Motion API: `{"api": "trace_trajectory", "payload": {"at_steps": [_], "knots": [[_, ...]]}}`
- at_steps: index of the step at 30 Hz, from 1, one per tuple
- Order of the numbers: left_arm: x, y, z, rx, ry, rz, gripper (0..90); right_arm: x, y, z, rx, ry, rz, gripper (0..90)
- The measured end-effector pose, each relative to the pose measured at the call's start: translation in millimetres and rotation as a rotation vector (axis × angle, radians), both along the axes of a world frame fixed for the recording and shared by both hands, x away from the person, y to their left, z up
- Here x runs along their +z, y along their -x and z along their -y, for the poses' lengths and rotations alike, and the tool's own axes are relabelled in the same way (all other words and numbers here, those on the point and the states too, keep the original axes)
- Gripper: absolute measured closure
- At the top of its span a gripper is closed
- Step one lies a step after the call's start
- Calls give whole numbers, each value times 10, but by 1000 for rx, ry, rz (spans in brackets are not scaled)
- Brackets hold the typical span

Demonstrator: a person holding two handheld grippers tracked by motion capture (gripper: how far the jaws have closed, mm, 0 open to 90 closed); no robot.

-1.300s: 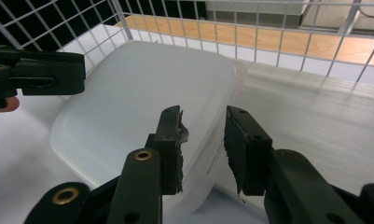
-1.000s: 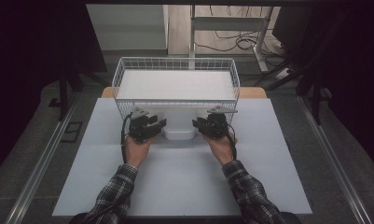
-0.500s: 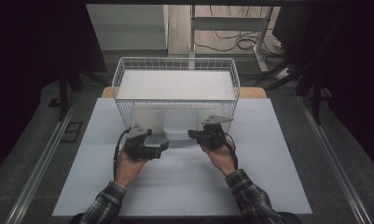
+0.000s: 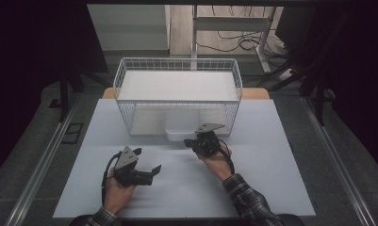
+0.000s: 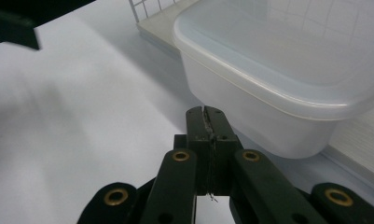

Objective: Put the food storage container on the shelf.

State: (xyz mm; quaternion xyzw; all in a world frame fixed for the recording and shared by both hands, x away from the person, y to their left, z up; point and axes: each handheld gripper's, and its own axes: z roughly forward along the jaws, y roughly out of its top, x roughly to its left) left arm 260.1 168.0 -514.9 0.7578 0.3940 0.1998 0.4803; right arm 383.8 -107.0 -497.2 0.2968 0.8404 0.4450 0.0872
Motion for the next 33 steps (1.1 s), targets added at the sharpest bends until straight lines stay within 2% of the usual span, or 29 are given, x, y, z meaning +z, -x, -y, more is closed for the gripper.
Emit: {"api": "trace_trajectory", "payload": {"at_steps": [5,9,13,22,33], "knots": [[-3,125,-29,13,-21,15,18,-29,-34,-41,-5,1,-3,889],[9,210,-79,27,-17,32,19,-31,-71,-70,-6,3,2,889],[1,257,-133,37,-9,27,22,-36,-134,-105,-13,4,2,889],[-4,274,-157,36,-3,21,28,-28,-261,-190,-19,41,39,889],[-5,265,-198,46,18,19,34,-23,-445,-241,-48,57,48,889]]}}
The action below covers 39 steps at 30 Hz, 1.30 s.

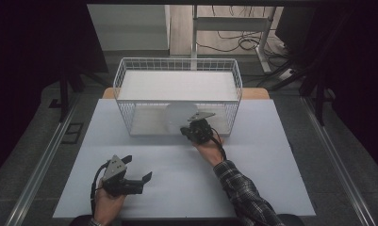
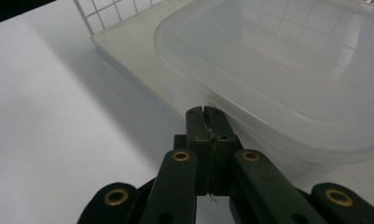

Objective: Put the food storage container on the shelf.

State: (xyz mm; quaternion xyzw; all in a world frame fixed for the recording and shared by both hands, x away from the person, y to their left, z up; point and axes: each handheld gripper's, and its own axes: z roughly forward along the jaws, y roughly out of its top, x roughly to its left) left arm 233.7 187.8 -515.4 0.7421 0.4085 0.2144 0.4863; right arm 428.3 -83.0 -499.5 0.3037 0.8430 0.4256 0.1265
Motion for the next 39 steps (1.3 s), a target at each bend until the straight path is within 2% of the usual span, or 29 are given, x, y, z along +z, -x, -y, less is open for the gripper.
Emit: {"api": "trace_trajectory", "payload": {"at_steps": [11,19,22,25,29,31,32,39], "knots": [[-5,-11,-28,5,15,-4,40,-29,-102,-26,-23,8,-6,888],[-2,-7,-29,0,17,3,42,6,-63,-32,-11,-1,-2,854],[-8,-14,-37,-12,16,11,57,23,-27,-33,-2,-13,-9,814],[-14,-23,-40,-12,21,2,61,41,31,-24,9,-24,-14,736],[-18,-29,-41,-12,28,-13,59,51,64,-11,18,-23,-15,681],[-19,-31,-39,-13,32,-18,58,61,102,1,17,-26,-19,610],[-19,-31,-39,-13,33,-19,58,61,102,1,17,-26,-19,610],[-27,-34,-29,-16,21,-24,56,77,168,30,24,-26,-24,461]]}}
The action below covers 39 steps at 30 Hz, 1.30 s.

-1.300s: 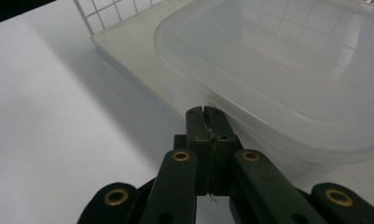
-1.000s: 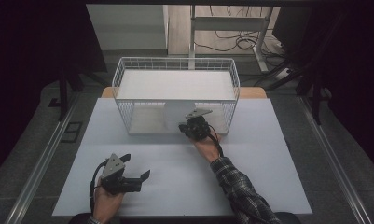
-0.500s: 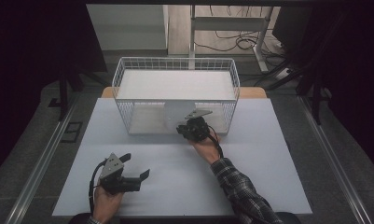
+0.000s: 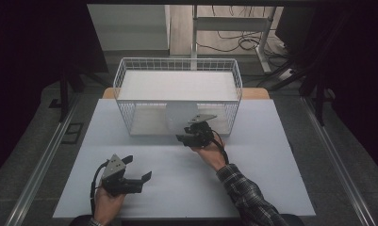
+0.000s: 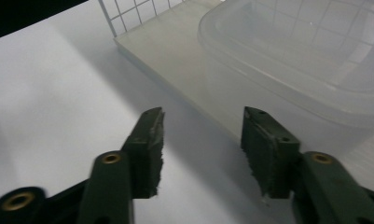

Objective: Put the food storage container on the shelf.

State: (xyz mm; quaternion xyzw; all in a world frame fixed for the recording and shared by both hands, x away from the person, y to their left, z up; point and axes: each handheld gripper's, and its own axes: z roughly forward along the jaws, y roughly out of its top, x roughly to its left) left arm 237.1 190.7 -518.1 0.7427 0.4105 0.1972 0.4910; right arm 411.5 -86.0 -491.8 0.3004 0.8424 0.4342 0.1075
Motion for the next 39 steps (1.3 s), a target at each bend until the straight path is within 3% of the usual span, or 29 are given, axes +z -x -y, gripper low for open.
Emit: {"api": "trace_trajectory", "payload": {"at_steps": [4,13,22,31,39], "knots": [[-3,-2,1,-1,-1,-5,55,-4,53,43,2,-3,-1,368],[-9,-9,0,-8,6,-13,54,-6,132,126,12,-9,-8,269],[-11,-10,-3,-12,8,-22,55,37,245,207,24,4,24,166],[-17,-16,-13,-13,14,-34,55,36,332,277,35,22,19,135],[-21,-17,-13,-17,17,-41,54,69,423,378,46,4,14,95]]}}
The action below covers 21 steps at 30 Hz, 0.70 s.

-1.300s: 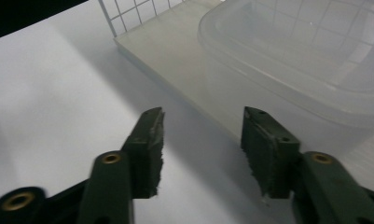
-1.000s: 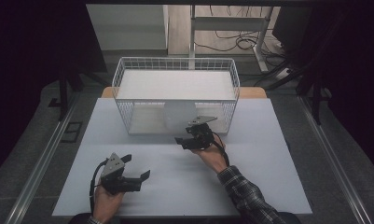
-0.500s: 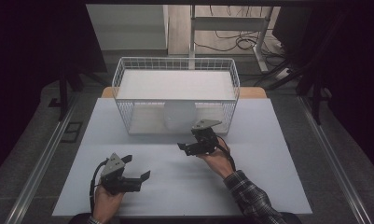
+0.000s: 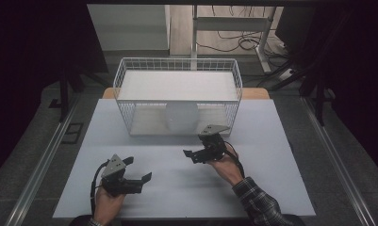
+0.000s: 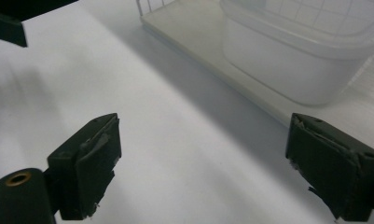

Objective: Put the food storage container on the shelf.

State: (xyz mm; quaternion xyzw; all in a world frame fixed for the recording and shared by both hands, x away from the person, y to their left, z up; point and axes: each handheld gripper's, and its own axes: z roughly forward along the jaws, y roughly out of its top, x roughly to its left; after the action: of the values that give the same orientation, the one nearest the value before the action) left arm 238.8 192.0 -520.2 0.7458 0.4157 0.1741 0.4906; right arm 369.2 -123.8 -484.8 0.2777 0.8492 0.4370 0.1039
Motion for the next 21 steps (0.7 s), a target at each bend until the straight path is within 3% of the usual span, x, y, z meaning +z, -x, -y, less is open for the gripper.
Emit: {"api": "trace_trajectory", "payload": {"at_steps": [9,21], "knots": [[0,1,10,-7,-3,-12,40,-15,129,103,8,35,15,48],[-12,5,21,-16,-19,-23,38,-12,270,225,10,46,8,30]]}}
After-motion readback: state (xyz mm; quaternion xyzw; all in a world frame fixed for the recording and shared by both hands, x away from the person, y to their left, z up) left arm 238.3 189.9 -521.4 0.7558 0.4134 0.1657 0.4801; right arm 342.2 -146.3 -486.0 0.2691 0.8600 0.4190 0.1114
